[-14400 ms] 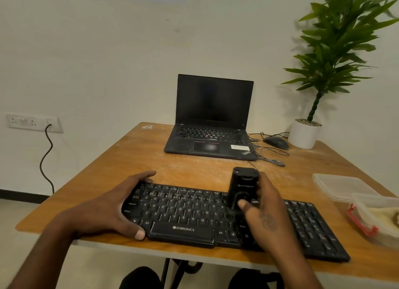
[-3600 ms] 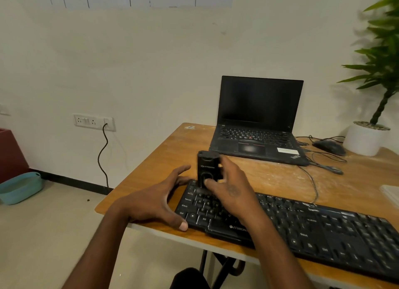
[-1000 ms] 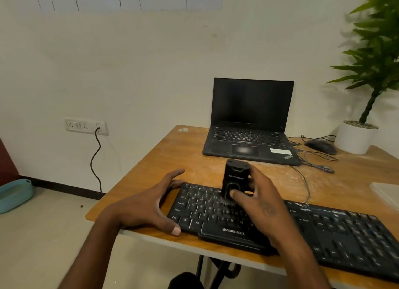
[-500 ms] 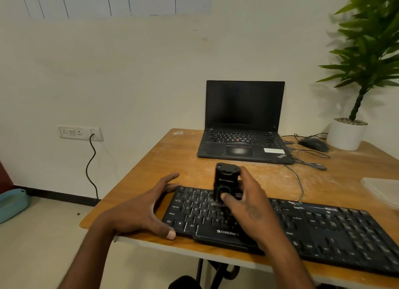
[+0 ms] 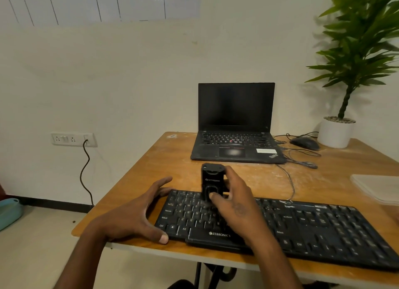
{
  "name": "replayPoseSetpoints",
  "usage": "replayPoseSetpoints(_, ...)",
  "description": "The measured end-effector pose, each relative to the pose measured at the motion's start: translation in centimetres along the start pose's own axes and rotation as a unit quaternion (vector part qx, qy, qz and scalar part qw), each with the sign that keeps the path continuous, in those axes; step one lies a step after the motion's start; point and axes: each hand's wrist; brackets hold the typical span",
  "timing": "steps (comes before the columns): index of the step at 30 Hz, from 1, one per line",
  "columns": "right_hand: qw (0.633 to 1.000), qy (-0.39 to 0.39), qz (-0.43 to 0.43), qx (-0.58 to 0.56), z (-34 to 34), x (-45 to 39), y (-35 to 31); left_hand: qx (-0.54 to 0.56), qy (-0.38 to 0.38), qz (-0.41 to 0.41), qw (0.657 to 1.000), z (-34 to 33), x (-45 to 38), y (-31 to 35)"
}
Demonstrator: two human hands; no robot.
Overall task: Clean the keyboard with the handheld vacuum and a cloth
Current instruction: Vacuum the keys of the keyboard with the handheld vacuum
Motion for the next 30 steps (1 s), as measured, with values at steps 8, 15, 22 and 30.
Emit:
replayPoseSetpoints(8,1.0,0.024,-0.012,0.011,1.5,0.7,0.7,-0.009,-0.001,0.005,1.0,0.2,-0.1,-0.1)
replayPoseSetpoints(15,0.998,-0.036,0.024,0.036,-4.7,-2.6,-0.8,0.007,0.009,0.005,1.0,-0.2,-0.1,0.4)
replayPoseSetpoints(22,1.0,-0.02,-0.006,0.012,-1.8,-1.2,-0.2,0.008,0.001,0.003,1.0,-0.2,0.1,0.0)
replayPoseSetpoints(30,0.999,-0.034,0.014,0.034,-3.8,-2.0,-0.9,0.002,0.006,0.003,1.0,-0.2,0.0,0.5)
Point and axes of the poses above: each hand's wrist, its own x-axis away from the middle knuckle, its own z-axis out of the back of the hand, y = z × x, and after that the axes turned 6 degrees about -y, right-handed
